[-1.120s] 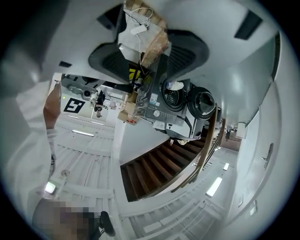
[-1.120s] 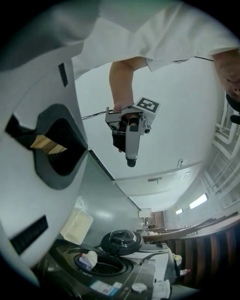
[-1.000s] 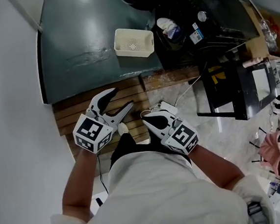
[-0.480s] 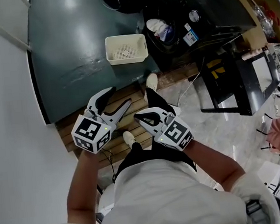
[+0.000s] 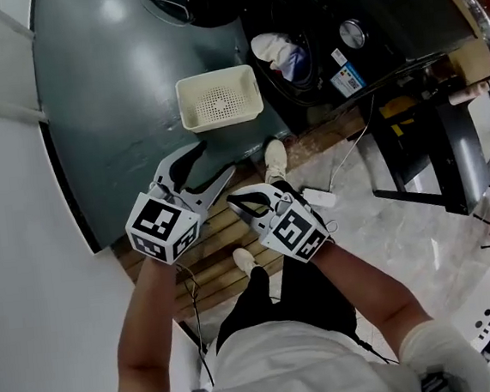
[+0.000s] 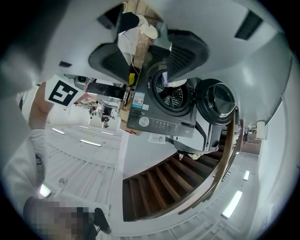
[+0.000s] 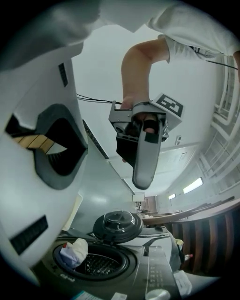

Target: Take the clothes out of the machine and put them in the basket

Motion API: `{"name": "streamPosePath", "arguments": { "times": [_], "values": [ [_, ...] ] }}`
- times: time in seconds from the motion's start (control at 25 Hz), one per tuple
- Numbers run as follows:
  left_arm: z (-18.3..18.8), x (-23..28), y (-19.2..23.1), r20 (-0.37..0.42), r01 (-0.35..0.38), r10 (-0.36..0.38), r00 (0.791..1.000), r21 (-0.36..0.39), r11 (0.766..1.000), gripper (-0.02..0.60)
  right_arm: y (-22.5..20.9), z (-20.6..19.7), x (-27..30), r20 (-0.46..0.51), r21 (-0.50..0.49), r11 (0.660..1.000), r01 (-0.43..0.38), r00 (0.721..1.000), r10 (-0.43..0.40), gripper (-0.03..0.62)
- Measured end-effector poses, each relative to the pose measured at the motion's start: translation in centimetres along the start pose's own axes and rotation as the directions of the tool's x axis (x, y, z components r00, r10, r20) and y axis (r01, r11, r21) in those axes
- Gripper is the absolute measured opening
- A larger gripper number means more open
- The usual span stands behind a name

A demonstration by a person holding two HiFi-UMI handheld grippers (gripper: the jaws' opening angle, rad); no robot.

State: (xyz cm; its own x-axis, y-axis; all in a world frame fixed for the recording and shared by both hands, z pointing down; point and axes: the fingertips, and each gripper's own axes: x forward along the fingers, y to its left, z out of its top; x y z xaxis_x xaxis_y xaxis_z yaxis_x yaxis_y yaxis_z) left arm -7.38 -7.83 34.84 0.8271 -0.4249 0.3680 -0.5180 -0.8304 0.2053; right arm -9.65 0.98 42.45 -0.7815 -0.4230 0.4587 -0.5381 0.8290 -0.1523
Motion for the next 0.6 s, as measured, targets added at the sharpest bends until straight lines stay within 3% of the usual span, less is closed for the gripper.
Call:
{"name": "streamPosePath", "arguments": {
  "times": [0.32,0.6],
  "values": [
    [-0.8,10.8,5.5,-0.034,0.047,-0.046,0.998,0.02,0.999,0.253,-8.2,-4.2,4.3,-0.048,-0.013,1.0,0.018,0.999,-0.019,0.005],
    [-3.2,20.6,9.5,-0.125,0.088,-0.079,0.989,0.07,0.994,0.294,-15.7,-8.0,8.2,-0.072,0.034,0.997,0.072,0.995,-0.069,0.005]
  ]
}}
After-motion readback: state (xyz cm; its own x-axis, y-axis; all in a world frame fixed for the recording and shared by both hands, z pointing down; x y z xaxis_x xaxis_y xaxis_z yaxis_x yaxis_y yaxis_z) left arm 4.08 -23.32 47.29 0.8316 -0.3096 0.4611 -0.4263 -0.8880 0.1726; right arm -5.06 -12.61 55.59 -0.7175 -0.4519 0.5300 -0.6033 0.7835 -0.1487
